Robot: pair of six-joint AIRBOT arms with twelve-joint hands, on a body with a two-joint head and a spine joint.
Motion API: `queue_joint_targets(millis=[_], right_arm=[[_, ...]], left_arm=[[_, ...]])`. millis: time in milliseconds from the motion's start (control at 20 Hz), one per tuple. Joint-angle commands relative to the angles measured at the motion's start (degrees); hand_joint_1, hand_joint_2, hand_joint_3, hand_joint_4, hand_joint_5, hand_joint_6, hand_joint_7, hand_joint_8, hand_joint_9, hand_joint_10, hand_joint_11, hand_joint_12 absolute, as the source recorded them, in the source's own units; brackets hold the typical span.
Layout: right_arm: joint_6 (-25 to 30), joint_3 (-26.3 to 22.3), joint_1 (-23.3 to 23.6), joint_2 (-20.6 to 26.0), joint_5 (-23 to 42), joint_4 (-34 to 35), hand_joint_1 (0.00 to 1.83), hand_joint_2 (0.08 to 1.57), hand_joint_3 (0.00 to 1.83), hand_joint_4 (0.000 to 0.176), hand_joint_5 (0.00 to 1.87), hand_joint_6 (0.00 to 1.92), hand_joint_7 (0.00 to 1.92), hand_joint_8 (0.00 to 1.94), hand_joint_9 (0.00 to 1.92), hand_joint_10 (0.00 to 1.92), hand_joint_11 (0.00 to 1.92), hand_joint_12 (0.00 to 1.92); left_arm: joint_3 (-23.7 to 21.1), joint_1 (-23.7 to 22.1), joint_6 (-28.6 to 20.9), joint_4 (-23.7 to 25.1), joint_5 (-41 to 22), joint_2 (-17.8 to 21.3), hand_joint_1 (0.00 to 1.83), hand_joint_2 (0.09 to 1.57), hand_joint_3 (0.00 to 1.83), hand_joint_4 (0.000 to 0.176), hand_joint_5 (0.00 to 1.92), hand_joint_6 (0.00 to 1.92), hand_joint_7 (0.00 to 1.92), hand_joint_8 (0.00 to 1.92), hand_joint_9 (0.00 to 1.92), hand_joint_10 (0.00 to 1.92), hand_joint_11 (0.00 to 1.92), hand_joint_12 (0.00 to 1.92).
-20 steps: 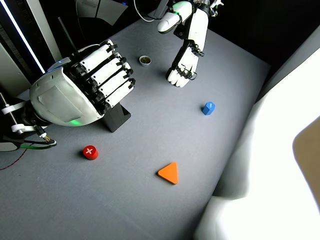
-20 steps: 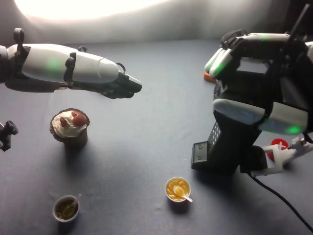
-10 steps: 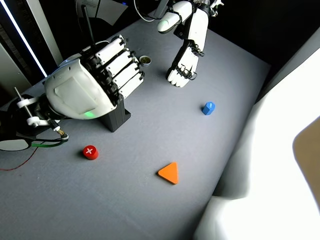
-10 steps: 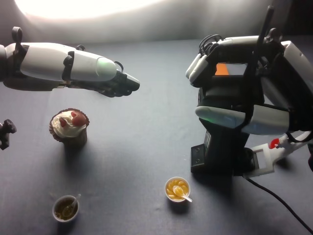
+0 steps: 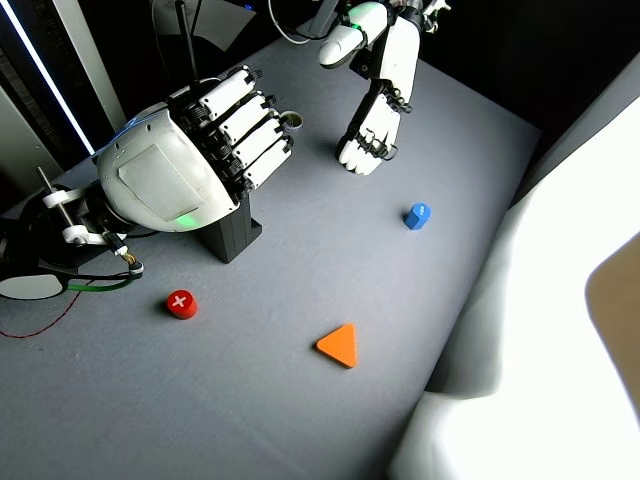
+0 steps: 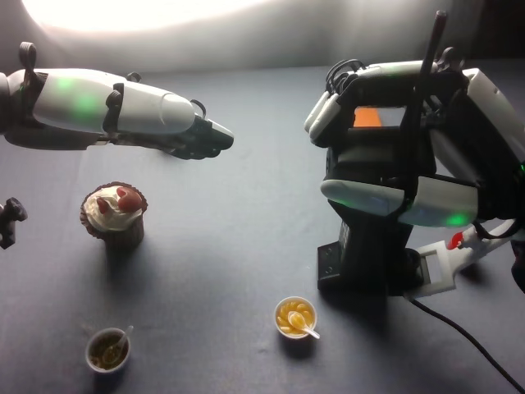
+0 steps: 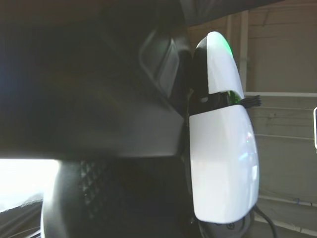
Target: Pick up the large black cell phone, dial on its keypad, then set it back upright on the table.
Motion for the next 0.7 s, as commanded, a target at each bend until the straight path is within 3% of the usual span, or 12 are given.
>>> queue_joint_targets(millis=[0, 350, 500, 550, 650], right_arm=[[-0.11, -0.12, -0.81, -0.99, -2.92, -2.33, 1.49, 1.12, 0.0, 0.0, 0.92, 0.86, 0.91, 1.03, 0.85, 1.22, 0.88, 1.58], [-0.11, 0.01, -0.89, -0.96, -2.5, -2.38, 1.49, 1.09, 0.0, 0.0, 0.99, 0.79, 0.98, 0.89, 0.9, 1.13, 0.92, 1.5], [-0.11, 0.04, -0.9, -0.57, -2.36, -2.79, 1.49, 1.1, 0.0, 0.0, 0.96, 0.88, 0.94, 0.93, 0.91, 1.12, 0.9, 1.53], [-0.1, 0.06, -0.9, -0.5, -2.34, -2.82, 1.49, 1.08, 0.0, 0.0, 0.99, 0.81, 1.0, 0.84, 0.95, 1.05, 0.92, 1.49], [-0.1, 0.07, -0.89, -0.31, -2.31, -3.0, 1.49, 1.12, 0.0, 0.0, 0.9, 0.96, 0.92, 0.98, 0.86, 1.19, 0.86, 1.58]], left_arm=[[0.13, -1.53, -0.41, -4.18, -2.39, 0.13, 0.0, 1.14, 0.0, 0.028, 0.32, 0.0, 0.3, 0.0, 0.22, 0.0, 0.0, 0.43], [0.26, -1.73, -0.44, -4.0, -2.37, 0.04, 0.0, 1.14, 0.0, 0.035, 0.32, 0.0, 0.32, 0.01, 0.25, 0.01, 0.0, 0.51], [0.26, -1.85, -0.45, -3.94, -2.37, 0.0, 0.0, 1.14, 0.0, 0.03, 0.32, 0.0, 0.31, 0.0, 0.23, 0.0, 0.0, 0.47], [0.29, -1.86, -0.46, -3.93, -2.37, 0.0, 0.0, 1.14, 0.0, 0.028, 0.32, 0.0, 0.31, 0.0, 0.23, 0.0, 0.0, 0.46], [0.33, -1.87, -0.46, -3.92, -2.37, 0.01, 0.0, 1.14, 0.0, 0.031, 0.3, 0.0, 0.28, 0.0, 0.22, 0.0, 0.0, 0.42]])
